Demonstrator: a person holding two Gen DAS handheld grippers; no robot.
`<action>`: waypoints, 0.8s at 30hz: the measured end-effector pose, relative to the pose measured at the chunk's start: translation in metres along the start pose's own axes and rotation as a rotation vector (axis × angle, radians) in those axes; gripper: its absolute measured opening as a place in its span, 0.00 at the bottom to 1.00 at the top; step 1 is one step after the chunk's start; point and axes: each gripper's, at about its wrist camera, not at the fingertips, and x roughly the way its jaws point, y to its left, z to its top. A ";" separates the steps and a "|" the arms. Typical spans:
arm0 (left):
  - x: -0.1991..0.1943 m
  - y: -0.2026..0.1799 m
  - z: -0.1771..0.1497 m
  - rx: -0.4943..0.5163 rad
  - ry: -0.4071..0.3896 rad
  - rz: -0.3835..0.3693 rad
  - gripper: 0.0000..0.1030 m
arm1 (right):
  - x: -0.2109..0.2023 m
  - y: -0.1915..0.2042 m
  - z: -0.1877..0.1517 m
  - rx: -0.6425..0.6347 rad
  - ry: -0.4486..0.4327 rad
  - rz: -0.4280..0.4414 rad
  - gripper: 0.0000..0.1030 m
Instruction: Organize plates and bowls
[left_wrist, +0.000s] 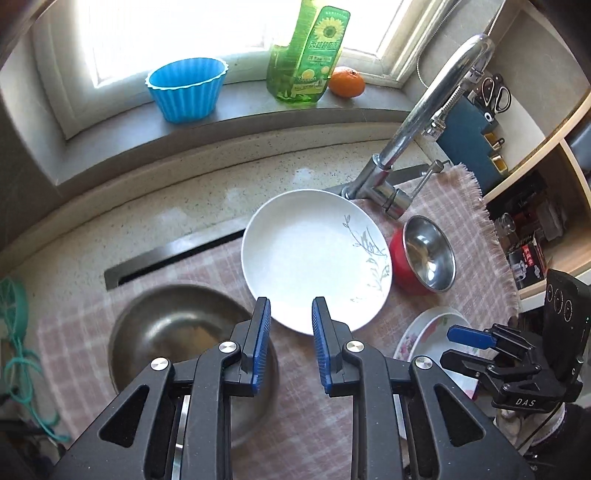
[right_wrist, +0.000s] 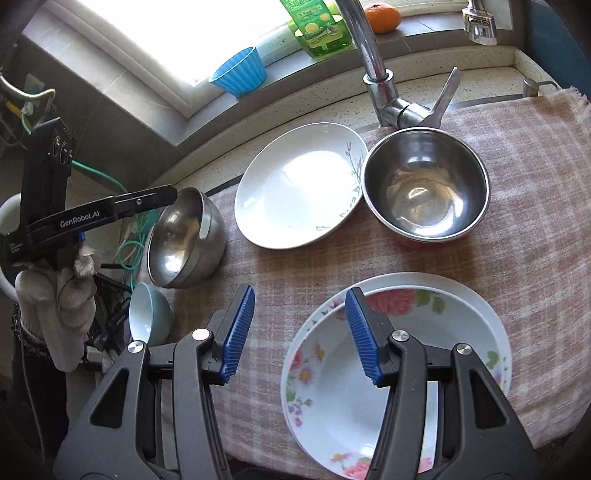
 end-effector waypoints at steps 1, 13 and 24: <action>0.005 0.005 0.010 0.017 0.015 -0.008 0.21 | 0.006 0.000 0.002 0.037 -0.001 -0.002 0.47; 0.087 0.026 0.091 0.113 0.168 -0.091 0.21 | 0.047 -0.026 0.024 0.345 -0.010 -0.006 0.35; 0.132 0.027 0.107 0.148 0.264 -0.130 0.21 | 0.068 -0.025 0.036 0.406 0.006 -0.035 0.24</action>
